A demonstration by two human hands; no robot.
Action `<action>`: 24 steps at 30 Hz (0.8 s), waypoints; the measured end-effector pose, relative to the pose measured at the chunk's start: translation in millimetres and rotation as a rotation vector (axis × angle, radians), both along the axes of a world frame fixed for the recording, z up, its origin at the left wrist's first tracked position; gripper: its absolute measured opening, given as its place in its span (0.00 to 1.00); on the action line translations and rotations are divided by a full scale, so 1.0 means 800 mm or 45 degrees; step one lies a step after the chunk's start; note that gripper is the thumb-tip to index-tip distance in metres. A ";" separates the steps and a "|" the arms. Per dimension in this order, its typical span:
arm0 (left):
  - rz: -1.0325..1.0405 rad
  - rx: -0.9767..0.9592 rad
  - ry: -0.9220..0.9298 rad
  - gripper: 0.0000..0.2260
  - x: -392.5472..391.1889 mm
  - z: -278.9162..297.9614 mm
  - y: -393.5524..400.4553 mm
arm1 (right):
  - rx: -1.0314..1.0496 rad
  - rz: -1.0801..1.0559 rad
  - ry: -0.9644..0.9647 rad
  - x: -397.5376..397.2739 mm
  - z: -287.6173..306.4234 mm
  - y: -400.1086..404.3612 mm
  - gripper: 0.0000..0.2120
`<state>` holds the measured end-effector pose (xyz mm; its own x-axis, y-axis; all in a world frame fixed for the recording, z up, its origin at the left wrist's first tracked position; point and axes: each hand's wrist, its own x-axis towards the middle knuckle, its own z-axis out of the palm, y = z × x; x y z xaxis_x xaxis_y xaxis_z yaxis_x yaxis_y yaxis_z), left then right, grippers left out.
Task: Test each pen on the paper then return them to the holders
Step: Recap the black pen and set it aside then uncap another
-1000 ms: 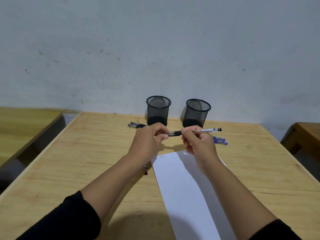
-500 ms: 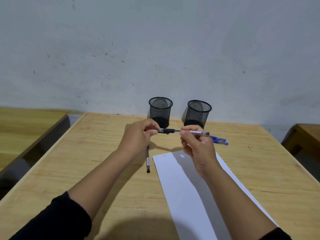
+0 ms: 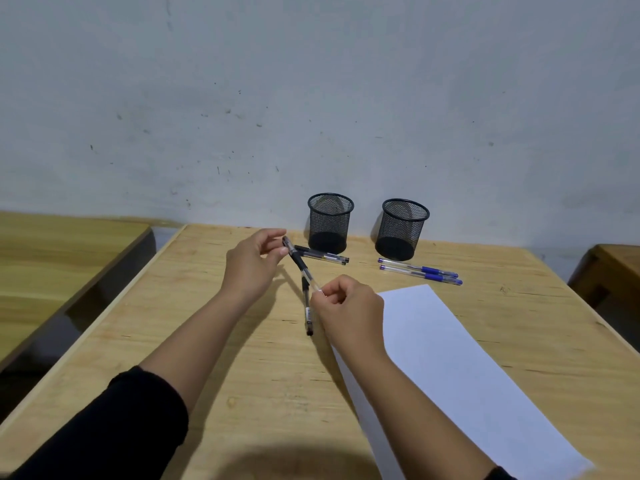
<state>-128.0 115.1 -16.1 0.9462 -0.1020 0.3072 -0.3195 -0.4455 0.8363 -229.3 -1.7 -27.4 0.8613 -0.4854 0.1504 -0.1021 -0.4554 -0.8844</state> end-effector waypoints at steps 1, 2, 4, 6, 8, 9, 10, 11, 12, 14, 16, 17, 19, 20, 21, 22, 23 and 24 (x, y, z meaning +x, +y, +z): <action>0.025 0.009 0.021 0.13 0.000 -0.010 0.003 | 0.005 -0.039 -0.006 0.000 -0.004 0.009 0.05; 0.048 0.030 0.055 0.12 -0.001 -0.020 0.008 | 0.005 -0.070 -0.003 0.000 -0.008 0.017 0.05; 0.072 0.152 0.122 0.12 -0.001 -0.042 0.017 | -0.015 -0.119 0.036 0.000 -0.015 0.030 0.05; 0.073 0.362 0.111 0.13 0.001 -0.064 0.026 | -0.113 -0.165 0.099 -0.001 -0.021 0.041 0.06; 0.090 0.477 0.065 0.13 0.003 -0.076 0.031 | -0.227 -0.191 0.145 0.000 -0.028 0.050 0.09; 0.102 0.485 0.060 0.13 0.003 -0.078 0.032 | -0.273 -0.204 0.166 0.001 -0.031 0.054 0.10; 0.115 0.476 0.060 0.13 0.002 -0.079 0.031 | -0.314 -0.220 0.188 0.002 -0.034 0.057 0.11; 0.129 0.462 0.057 0.13 0.002 -0.080 0.031 | -0.358 -0.235 0.208 0.002 -0.037 0.059 0.11; 0.138 0.451 0.052 0.13 0.002 -0.080 0.030 | -0.408 -0.243 0.229 0.002 -0.039 0.061 0.12; 0.144 0.445 0.039 0.12 0.002 -0.079 0.030 | -0.513 -0.235 0.272 0.002 -0.043 0.063 0.13; 0.145 0.438 0.039 0.12 0.001 -0.079 0.030 | -0.596 -0.227 0.307 0.002 -0.045 0.064 0.14; 0.145 0.438 0.045 0.12 0.001 -0.079 0.030 | -0.619 -0.228 0.316 0.002 -0.046 0.065 0.14; 0.154 0.439 0.045 0.12 0.001 -0.079 0.029 | -0.644 -0.236 0.316 0.002 -0.048 0.066 0.14; 0.157 0.436 0.042 0.12 0.002 -0.080 0.029 | -0.648 -0.238 0.310 0.002 -0.049 0.067 0.14; 0.155 0.434 0.040 0.12 0.002 -0.080 0.029 | -0.647 -0.238 0.303 0.002 -0.049 0.067 0.14; 0.152 0.433 0.039 0.12 0.002 -0.080 0.029 | -0.640 -0.235 0.296 0.002 -0.049 0.067 0.14; 0.147 0.436 0.039 0.12 0.002 -0.080 0.029 | -0.627 -0.230 0.290 0.002 -0.048 0.067 0.15; 0.143 0.442 0.034 0.11 0.002 -0.080 0.029 | -0.611 -0.223 0.280 0.002 -0.047 0.066 0.15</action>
<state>-126.4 138.3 -80.3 0.9647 -0.0908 0.2472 -0.2323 -0.7355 0.6365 -228.0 50.9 -64.7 0.8098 -0.5456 0.2159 -0.3714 -0.7614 -0.5313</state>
